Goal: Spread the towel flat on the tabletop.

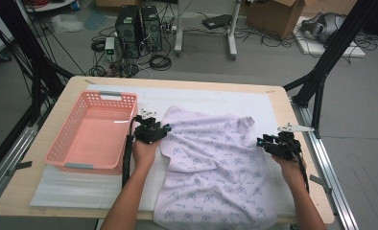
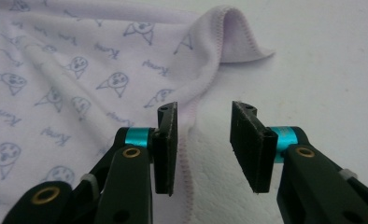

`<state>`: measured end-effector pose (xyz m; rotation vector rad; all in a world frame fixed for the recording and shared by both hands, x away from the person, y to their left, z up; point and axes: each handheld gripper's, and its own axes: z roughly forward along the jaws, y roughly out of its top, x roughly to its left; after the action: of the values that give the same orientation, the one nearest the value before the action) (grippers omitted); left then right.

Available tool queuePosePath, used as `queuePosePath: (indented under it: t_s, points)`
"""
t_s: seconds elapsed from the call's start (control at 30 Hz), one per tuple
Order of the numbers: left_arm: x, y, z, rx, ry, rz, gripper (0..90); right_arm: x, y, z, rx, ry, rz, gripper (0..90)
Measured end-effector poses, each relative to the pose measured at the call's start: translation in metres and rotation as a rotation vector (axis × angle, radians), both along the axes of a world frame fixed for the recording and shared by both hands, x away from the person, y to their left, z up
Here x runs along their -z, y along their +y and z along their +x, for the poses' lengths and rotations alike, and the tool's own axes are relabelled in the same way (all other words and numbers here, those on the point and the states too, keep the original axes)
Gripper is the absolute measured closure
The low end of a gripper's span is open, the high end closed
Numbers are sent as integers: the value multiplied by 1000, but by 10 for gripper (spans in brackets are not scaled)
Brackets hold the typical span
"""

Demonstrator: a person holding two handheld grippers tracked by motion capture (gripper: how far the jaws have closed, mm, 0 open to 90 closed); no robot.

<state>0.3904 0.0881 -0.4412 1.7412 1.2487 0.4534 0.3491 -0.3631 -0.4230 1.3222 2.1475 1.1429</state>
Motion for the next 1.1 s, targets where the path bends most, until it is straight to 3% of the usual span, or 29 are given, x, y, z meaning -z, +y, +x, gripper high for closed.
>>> queuePosePath:
  t_s: [0.17,0.37,0.47,0.5,0.57,0.6,0.63,0.67,0.7,0.77,0.8,0.87,0.93,1.0,1.07,1.1]
  points:
    - [-2,-5,-19,98,-2,-33,439,-1,5,-2,-38,-1,15,582]
    - [0,-14,-32,226,95,2,369,2,17,-2,-95,25,-13,526]
    - [2,-25,-35,278,124,75,369,7,24,-2,-109,46,-91,501]
    - [4,-29,-37,296,108,116,367,10,26,-2,-116,55,-115,500]
    - [4,-37,-42,284,57,237,390,15,30,-1,-121,73,-155,514]
    - [4,-39,-45,298,30,271,463,18,31,-1,-123,72,-151,546]
    - [3,-40,-45,300,30,265,551,18,30,0,-132,72,-135,644]
    - [1,-41,-46,292,19,284,696,18,30,1,-155,80,-107,764]
    - [1,-41,-44,294,25,282,850,18,32,0,-160,68,-120,825]
    - [1,-35,-36,238,34,236,861,19,35,3,-141,39,-141,847]
    - [2,-32,-33,210,29,222,862,20,35,6,-115,35,-126,853]
    - [3,-23,-23,139,21,147,864,22,32,12,-73,25,-117,857]
    - [3,-18,-14,112,21,97,866,24,30,18,-38,12,-94,858]
    - [3,-22,-7,106,1,116,867,26,32,23,-20,-9,-103,859]
    - [6,-23,-2,71,-41,91,868,26,33,28,5,-21,-114,859]
    - [8,-24,1,61,-34,92,868,25,33,30,24,-25,-118,860]
